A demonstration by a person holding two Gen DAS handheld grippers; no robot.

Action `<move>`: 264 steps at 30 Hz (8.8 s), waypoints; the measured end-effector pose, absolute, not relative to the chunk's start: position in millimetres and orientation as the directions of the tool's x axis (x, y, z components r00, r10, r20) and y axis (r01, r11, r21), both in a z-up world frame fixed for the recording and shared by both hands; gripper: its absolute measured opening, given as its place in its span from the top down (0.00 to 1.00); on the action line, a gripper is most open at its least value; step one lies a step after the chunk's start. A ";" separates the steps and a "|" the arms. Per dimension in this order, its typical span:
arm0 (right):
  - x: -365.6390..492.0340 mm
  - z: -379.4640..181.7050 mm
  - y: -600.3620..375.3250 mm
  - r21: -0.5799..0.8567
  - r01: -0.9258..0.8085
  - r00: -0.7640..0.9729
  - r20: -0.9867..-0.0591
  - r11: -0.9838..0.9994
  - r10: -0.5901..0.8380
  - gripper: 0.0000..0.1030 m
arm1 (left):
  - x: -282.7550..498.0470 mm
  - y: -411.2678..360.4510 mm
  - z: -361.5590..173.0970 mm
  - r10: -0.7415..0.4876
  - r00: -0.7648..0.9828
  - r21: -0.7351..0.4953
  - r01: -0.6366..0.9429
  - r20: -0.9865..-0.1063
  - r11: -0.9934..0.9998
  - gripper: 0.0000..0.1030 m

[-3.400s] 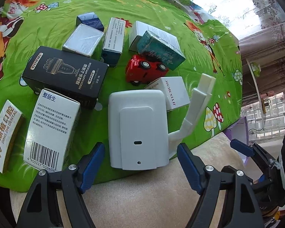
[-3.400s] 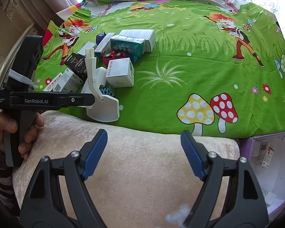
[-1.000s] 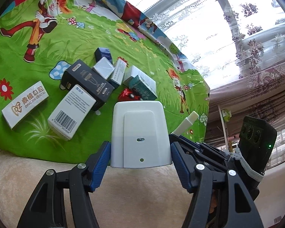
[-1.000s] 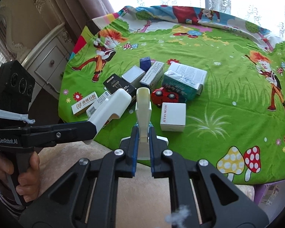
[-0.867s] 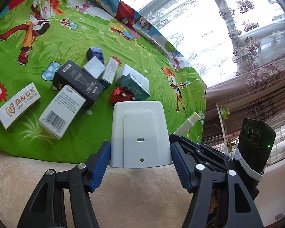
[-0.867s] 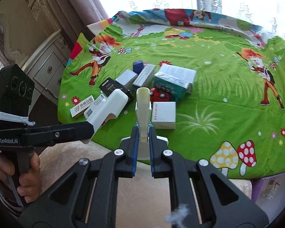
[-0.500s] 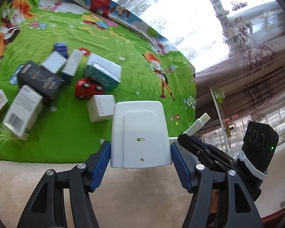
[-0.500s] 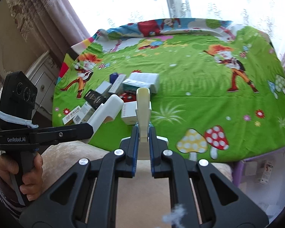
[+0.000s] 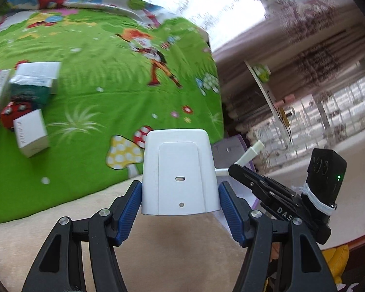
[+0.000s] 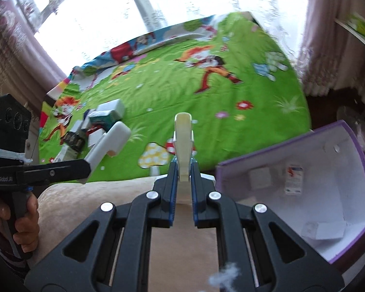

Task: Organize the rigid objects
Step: 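Carry both white pieces over the purple-rimmed box and open both grippers, then move both grippers back to the remaining boxes on the bed, then grasp the DING ZHI DENTAL box with the left gripper while the right gripper grasps the JIYIN MUSIC box, then carry both boxes over the purple-rimmed box and open both grippers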

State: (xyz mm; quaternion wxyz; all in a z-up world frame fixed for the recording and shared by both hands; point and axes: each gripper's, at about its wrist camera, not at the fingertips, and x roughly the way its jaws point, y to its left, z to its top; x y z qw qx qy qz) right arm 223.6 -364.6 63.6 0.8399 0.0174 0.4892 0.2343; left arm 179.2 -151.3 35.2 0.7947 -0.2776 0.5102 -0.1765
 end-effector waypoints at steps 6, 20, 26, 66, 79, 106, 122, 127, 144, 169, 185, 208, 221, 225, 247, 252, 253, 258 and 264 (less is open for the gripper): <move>227.7 57.3 -420.7 0.243 -0.250 0.455 -0.825 0.937 0.335 0.87 | 193.8 -203.1 31.1 -0.597 0.327 -0.609 0.075 -0.732 0.789 0.37; 231.3 56.0 -487.5 0.175 -0.089 0.509 -0.838 0.981 0.196 0.87 | 215.5 -289.9 9.4 -0.600 0.167 -0.575 0.175 -0.783 0.799 0.37; 233.5 57.9 -502.5 0.156 -0.043 0.520 -0.840 0.987 0.155 0.87 | 220.2 -310.6 -0.6 -0.621 0.118 -0.599 0.175 -0.775 0.781 0.37; 217.8 70.9 -393.3 0.169 -0.286 0.468 -0.834 0.943 0.292 0.48 | 190.4 -191.4 46.7 -0.469 0.486 -0.502 0.069 -0.738 0.862 0.35; 210.9 64.2 -323.9 0.195 -0.421 0.386 -0.845 0.886 0.370 0.45 | 158.3 -115.4 42.4 -0.382 0.569 -0.522 -0.100 -0.728 0.847 0.35; 196.9 33.4 -218.1 0.202 -0.577 0.235 -0.887 0.792 0.397 0.38 | 64.4 32.3 27.2 -0.135 0.607 -0.417 -0.353 -0.783 0.837 0.35; 196.6 20.5 -171.2 0.138 -0.647 0.217 -0.910 0.750 0.354 0.38 | 49.4 102.0 2.4 0.050 0.501 -0.229 -0.480 -0.864 0.847 0.54; 196.9 19.2 -154.3 0.122 -0.669 0.221 -0.910 0.733 0.352 0.38 | 57.4 115.9 -6.1 0.107 0.450 -0.136 -0.475 -0.887 0.869 0.54; 214.4 -2.4 -111.2 0.150 -0.684 0.147 -0.930 0.714 0.337 0.38 | 86.3 118.8 -42.1 0.161 0.333 0.032 -0.362 -0.929 0.932 0.54; 234.8 -24.3 -65.9 0.075 -0.717 0.174 -0.944 0.693 0.282 0.40 | 71.3 117.5 6.3 0.113 0.515 -0.168 -0.467 -0.850 0.868 0.69; 230.0 -0.3 -87.3 0.106 -0.703 0.214 -0.911 0.703 0.352 0.56 | 88.7 64.9 32.5 0.005 0.587 -0.268 -0.377 -0.810 0.887 0.69; 205.0 56.2 -195.6 0.167 -0.612 0.320 -0.841 0.773 0.435 0.56 | 118.6 -37.2 53.0 -0.124 0.586 -0.284 -0.190 -0.801 0.940 0.69; 201.0 68.7 -287.8 0.198 -0.486 0.390 -0.823 0.851 0.414 0.56 | 143.6 -115.0 58.6 -0.240 0.544 -0.300 -0.024 -0.804 0.954 0.69; 203.3 69.7 -322.3 0.195 -0.432 0.420 -0.821 0.881 0.388 0.56 | 153.4 -145.7 57.1 -0.275 0.515 -0.303 0.032 -0.812 0.953 0.69; 224.8 91.0 -471.1 0.093 -0.105 0.596 -0.791 0.990 0.137 0.56 | 197.4 -291.6 44.2 -0.457 0.341 -0.379 0.272 -0.821 0.884 0.69; 227.8 96.2 -488.3 0.080 -0.047 0.612 -0.786 0.996 0.092 0.55 | 210.7 -307.3 45.6 -0.493 0.328 -0.414 0.284 -0.806 0.865 0.68; 228.7 96.8 -492.4 0.082 -0.033 0.612 -0.787 0.996 0.085 0.54 | 212.9 -309.4 45.7 -0.501 0.323 -0.423 0.285 -0.803 0.860 0.68; 229.3 99.9 -501.1 0.076 0.013 0.626 -0.778 0.997 0.051 0.25 | 214.8 -307.6 49.9 -0.523 0.330 -0.445 0.284 -0.786 0.849 0.51; 227.8 107.3 -493.2 0.029 0.028 0.646 -0.764 0.999 0.004 0.24 | 203.6 -295.9 71.6 -0.506 0.419 -0.411 0.300 -0.754 0.861 0.44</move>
